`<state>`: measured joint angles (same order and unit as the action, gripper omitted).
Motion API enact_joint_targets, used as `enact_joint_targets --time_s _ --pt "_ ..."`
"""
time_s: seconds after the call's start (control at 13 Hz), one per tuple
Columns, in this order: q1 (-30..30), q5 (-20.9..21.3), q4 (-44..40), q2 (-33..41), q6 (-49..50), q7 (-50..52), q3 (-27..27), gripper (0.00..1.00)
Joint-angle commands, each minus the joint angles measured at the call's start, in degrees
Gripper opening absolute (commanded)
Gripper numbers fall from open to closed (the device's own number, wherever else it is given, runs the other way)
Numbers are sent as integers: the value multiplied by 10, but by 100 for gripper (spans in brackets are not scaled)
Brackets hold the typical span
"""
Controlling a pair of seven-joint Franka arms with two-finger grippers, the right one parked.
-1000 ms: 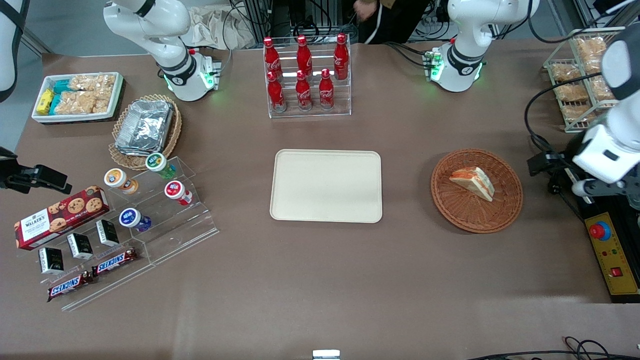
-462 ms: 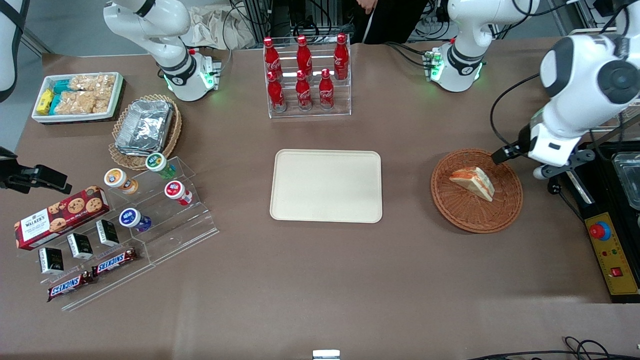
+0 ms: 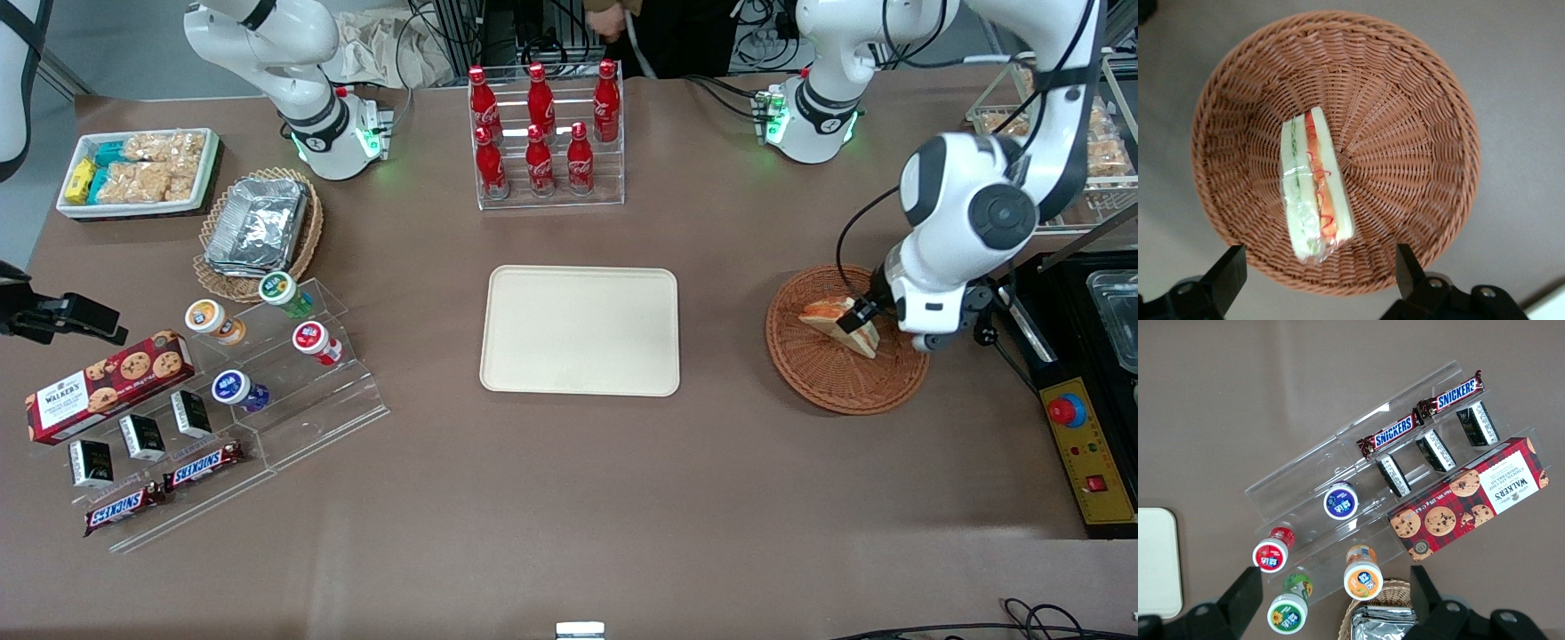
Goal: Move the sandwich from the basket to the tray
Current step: 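Lower the left gripper onto the wrapped sandwich and close on it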
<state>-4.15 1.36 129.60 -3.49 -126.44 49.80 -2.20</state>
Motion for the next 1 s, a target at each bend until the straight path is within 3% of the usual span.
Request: enact_joint_targets --time_s 0.0,0.46,0.54,0.69,0.85,0.92 --pt "2 -4 45 -8 -70 30 0 99" --pt "5 3 106 -13 -132 64 1 98" --pt "5 3 116 -13 -150 69 1 87" --pt "6 3 113 -9 -152 77 2 43" --pt "6 3 96 -1 -144 86 3 6" --pt "6 3 81 11 -125 83 3 0"
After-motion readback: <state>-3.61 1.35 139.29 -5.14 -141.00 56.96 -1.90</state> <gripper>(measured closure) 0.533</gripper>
